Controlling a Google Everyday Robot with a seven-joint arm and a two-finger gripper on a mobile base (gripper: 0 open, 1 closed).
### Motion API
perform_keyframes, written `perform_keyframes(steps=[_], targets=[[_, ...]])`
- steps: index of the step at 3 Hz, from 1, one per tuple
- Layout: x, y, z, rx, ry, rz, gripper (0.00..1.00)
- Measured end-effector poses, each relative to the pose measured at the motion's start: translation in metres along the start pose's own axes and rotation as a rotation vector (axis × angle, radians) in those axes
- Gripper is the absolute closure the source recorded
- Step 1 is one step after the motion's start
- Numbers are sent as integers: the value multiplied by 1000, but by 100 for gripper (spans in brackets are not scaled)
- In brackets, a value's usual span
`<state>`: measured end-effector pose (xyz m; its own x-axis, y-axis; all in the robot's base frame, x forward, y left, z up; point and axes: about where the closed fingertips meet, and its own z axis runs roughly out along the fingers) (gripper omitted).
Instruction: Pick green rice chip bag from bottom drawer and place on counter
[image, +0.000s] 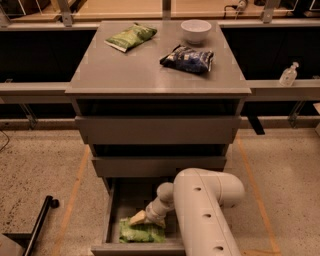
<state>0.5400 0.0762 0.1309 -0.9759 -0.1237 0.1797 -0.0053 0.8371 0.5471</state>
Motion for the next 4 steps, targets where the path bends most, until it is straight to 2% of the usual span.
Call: perform_keyframes(steps=[2,3,4], targets=[[0,1,-2,0,0,0,60],[3,-4,12,6,24,28,84],[3,-3,11,6,24,28,100]])
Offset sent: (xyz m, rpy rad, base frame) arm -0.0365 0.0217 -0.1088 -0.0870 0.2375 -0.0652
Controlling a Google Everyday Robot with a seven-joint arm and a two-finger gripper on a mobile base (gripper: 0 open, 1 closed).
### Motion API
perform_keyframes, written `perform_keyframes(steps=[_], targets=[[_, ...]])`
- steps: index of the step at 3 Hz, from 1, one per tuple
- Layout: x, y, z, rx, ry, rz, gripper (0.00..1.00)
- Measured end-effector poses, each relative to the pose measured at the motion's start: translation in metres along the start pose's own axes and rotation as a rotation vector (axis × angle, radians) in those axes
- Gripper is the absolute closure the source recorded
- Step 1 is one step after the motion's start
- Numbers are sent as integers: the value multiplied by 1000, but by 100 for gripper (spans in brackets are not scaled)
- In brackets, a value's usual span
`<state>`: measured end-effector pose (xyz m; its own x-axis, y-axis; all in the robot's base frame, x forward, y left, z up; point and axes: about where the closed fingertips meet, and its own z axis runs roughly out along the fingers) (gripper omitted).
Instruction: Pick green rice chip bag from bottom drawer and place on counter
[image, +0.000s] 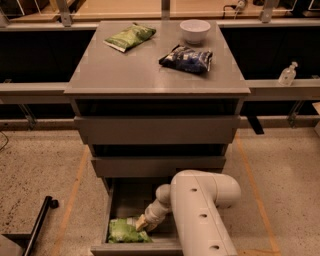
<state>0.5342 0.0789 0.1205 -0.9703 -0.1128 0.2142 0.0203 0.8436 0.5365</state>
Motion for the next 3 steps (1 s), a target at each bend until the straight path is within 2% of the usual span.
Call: perform_keyframes(steps=[1,2,3], targets=[[0,0,0,0,0,1,100],[-1,-2,-20,-28,-37,38,100],[2,4,-66,-172,-72,49,100]])
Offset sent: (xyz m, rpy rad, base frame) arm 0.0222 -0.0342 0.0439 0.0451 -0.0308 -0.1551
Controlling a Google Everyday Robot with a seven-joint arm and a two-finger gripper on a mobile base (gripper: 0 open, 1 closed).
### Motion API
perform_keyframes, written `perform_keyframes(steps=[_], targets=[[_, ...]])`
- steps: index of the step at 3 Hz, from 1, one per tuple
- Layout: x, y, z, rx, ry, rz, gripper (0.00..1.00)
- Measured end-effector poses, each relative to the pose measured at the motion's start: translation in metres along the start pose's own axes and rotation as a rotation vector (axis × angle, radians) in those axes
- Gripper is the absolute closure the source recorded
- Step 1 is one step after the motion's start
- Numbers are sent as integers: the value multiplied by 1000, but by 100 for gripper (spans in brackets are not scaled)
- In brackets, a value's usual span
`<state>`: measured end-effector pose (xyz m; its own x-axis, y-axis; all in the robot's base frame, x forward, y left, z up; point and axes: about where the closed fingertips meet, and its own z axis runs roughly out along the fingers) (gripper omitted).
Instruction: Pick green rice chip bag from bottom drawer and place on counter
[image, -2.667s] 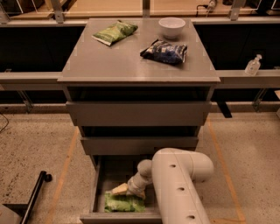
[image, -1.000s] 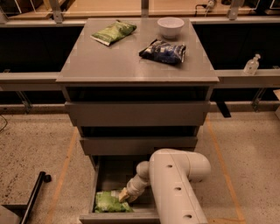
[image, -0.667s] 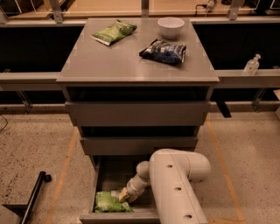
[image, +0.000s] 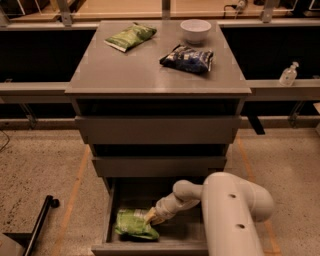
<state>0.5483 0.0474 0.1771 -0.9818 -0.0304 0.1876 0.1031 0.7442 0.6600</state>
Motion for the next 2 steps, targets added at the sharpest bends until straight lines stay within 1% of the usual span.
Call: perform_keyframes(steps=[1,2], targets=[[7,6,-35,-120,-19,-18,100],[23,13,-71,-224,-17,-44,100]])
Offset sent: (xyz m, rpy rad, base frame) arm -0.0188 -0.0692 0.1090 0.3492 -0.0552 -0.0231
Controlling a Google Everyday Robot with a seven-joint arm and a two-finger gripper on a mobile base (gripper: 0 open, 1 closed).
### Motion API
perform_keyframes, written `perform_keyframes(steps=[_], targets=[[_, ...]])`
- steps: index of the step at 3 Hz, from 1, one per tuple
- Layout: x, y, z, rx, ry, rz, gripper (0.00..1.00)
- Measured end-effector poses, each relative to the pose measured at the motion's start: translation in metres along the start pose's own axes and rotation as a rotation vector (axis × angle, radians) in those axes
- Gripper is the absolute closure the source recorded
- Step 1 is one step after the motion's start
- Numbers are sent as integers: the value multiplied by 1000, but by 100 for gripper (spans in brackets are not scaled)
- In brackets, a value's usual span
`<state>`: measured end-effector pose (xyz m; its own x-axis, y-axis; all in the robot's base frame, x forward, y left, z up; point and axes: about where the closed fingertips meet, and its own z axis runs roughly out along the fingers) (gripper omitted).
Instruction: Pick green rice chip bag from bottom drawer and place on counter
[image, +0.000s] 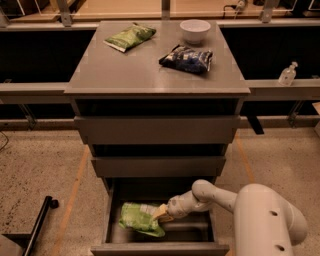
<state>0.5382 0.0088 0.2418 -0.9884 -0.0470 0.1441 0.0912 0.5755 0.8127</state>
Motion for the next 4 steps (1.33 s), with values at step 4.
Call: perform_keyframes(steps=[4], targets=[[52,99,-227,-54,-66,-180,100]])
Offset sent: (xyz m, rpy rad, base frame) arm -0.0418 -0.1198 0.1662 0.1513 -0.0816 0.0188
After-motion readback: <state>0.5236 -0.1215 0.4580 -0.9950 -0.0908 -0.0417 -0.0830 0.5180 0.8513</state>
